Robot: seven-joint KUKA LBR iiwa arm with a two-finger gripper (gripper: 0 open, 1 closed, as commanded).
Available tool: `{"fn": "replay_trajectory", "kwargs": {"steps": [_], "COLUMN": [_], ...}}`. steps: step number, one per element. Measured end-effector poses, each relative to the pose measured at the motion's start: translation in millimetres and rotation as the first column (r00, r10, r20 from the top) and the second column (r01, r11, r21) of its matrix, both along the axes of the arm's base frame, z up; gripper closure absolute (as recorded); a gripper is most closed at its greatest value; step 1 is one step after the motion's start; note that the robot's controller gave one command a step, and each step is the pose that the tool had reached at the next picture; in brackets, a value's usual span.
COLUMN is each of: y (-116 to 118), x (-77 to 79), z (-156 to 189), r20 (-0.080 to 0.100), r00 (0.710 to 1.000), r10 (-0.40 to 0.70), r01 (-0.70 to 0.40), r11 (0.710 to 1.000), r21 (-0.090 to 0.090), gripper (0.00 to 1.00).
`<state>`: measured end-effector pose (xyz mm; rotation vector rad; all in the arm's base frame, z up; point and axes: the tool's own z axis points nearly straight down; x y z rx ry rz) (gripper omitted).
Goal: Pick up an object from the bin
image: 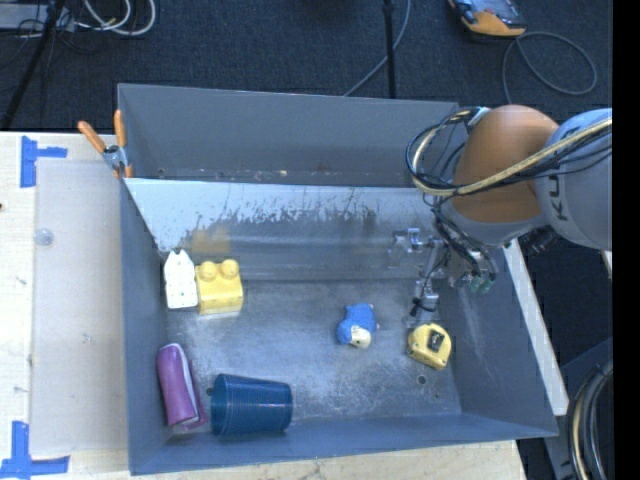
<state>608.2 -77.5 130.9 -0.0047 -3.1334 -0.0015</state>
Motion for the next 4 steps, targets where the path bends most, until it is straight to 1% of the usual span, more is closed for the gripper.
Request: {"fn": "replay_trajectory", "kwargs": {"steps": [1,2,3,4], "y": [0.3,22.7,39.0,53.0], "x": [1.4,-5.9,-18.0,-19.1], "z": [5.0,-28.9,-37.6,-29.6], "r20": [0.007,0.01,-0.001,0.009], "r00": [1.0,0.984,0.963,0.942], "r10": [0.002,0.18,0.269,0.335], "r01": [-0.002,-0.18,-0.269,-0.335], "r11": [1.0,0.984,0.963,0.942], "r21": [-0.001,-0.002,0.004,-0.002], "gripper": [0.0,0.0,0.0,0.0]}}
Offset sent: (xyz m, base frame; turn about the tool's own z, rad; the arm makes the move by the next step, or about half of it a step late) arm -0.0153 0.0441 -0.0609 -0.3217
